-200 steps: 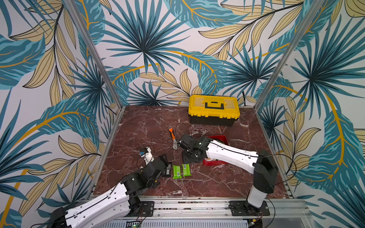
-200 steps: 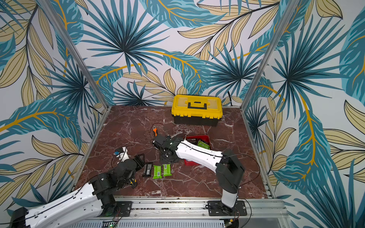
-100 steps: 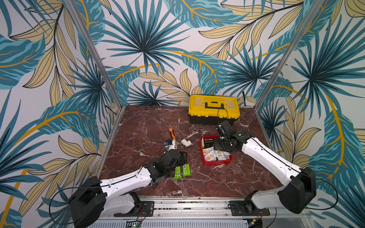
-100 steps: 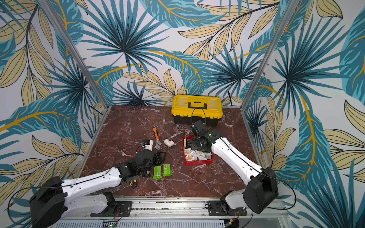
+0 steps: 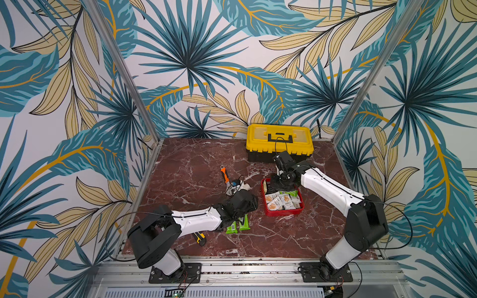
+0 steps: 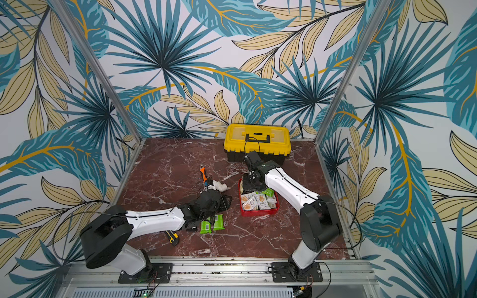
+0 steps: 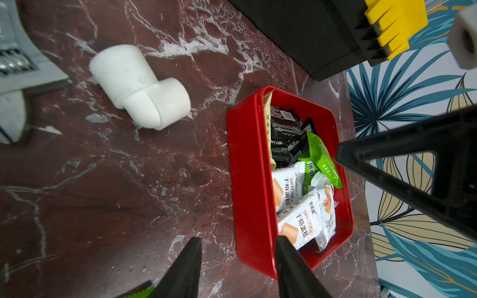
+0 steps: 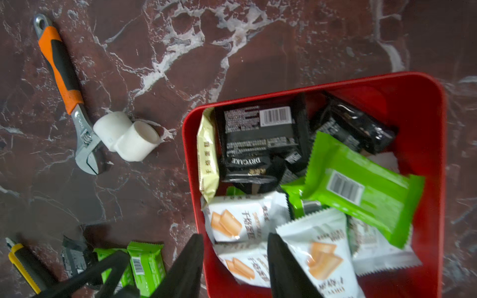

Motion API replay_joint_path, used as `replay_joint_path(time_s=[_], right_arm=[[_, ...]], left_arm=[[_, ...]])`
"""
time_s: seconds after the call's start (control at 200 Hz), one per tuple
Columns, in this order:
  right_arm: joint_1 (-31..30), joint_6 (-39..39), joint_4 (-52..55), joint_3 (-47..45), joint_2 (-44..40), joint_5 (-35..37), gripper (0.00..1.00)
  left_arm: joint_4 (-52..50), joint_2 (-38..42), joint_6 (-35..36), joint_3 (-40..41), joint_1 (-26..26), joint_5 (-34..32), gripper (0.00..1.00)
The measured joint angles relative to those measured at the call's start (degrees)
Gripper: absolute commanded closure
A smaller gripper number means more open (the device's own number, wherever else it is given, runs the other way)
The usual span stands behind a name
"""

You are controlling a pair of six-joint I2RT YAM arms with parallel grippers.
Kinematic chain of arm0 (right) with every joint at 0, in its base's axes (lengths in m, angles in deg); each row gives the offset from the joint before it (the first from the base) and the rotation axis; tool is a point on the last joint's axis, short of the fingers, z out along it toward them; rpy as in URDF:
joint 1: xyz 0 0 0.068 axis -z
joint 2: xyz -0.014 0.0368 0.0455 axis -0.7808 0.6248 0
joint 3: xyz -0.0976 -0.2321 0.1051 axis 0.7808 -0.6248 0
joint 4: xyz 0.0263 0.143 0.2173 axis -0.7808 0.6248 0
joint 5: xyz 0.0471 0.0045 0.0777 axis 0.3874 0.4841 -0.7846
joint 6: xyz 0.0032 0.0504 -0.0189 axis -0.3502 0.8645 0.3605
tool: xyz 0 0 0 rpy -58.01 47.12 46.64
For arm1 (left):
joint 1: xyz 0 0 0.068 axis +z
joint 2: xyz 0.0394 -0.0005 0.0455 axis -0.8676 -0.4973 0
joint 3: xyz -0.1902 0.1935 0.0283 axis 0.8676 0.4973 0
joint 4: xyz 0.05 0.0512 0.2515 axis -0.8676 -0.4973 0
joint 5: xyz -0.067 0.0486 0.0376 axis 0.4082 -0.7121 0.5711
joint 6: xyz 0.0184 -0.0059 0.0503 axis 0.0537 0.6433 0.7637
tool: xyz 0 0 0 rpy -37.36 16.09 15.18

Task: Take the cookies out of the storage box
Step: Pick up the cookie from the storage box.

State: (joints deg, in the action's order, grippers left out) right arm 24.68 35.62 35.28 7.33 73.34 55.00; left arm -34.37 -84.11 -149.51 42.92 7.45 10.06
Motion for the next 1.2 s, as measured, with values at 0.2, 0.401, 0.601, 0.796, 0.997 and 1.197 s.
replay_joint_path(time_s=[0.2, 0.401, 0.601, 0.796, 0.997, 1.197], right_arm=[[0.5, -0.7, -3.5, 3.2, 5.9, -1.3, 0.6], [0.8, -1.7, -4.9, 5.7, 9.4, -1.7, 0.64], [0.9, -2.6, -5.3, 7.4, 11.5, -1.6, 0.69], [0.9, -2.7, -5.4, 8.4, 12.4, -1.5, 0.75], [0.9, -2.8, -5.4, 8.5, 13.5, -1.5, 0.77], [1.0, -2.8, -5.3, 9.1, 15.4, -1.5, 0.76]], left_arm=[[2.7, -2.3, -3.1, -0.5, -1.2, -3.4, 0.51], [3.8, -3.5, -4.8, -1.2, -2.0, -5.9, 0.51], [4.9, -3.5, -5.2, -1.2, -2.0, -7.2, 0.51], [5.5, -3.4, -5.2, -1.1, -2.0, -7.9, 0.51], [6.4, -2.4, -5.2, -0.6, -2.0, -8.8, 0.51], [8.0, -2.4, -5.4, 0.8, -2.0, -9.2, 0.52]])
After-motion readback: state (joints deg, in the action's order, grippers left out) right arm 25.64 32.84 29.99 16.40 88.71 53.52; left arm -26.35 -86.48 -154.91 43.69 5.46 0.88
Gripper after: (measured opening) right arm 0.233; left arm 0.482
